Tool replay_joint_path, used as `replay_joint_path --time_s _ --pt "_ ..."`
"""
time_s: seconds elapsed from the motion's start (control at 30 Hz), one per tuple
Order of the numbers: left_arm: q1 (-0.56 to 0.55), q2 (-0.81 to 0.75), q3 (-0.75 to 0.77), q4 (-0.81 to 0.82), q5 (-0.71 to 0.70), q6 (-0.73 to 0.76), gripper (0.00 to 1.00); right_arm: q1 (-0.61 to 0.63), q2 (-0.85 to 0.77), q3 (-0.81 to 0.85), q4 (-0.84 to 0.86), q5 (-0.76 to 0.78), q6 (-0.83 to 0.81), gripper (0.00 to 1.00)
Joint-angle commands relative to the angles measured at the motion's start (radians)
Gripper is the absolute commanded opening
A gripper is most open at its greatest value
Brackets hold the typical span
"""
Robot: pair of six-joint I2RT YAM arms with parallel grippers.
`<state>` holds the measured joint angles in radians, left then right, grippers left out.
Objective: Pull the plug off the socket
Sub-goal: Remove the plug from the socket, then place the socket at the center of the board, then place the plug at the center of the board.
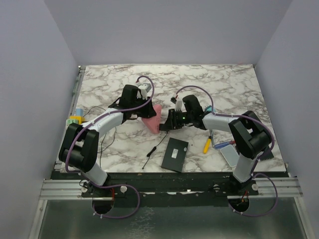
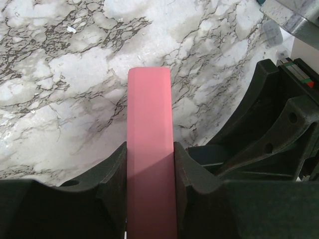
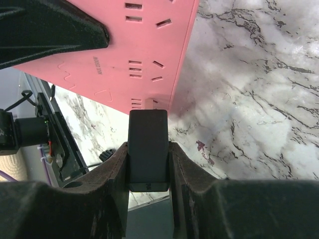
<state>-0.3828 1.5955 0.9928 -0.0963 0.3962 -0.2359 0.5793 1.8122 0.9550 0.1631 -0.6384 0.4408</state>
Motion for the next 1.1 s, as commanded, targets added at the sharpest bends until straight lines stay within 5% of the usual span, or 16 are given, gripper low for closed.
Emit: replay_joint_path --time_s 0.0,0.33,0.8,1.07 --pt "0.005 0.019 -0.003 -0.085 -0.075 0.072 0.0 -0.005 -0.012 -0.016 -0.018 -0.017 -0.028 0.0" --pt "0.012 0.009 -0.003 -0.087 -0.084 0.07 0.0 -0.038 -0.203 0.007 -0.146 0.067 -0.036 0.0" --pt "0.048 -0.007 0.0 -0.086 -0.058 0.047 0.0 -0.082 -0.459 0.259 -0.581 0.746 -0.271 0.0" --pt "0.058 -0.001 0.011 -0.077 -0.049 0.022 0.0 -0.165 -0.437 0.288 -0.632 0.896 -0.315 0.0"
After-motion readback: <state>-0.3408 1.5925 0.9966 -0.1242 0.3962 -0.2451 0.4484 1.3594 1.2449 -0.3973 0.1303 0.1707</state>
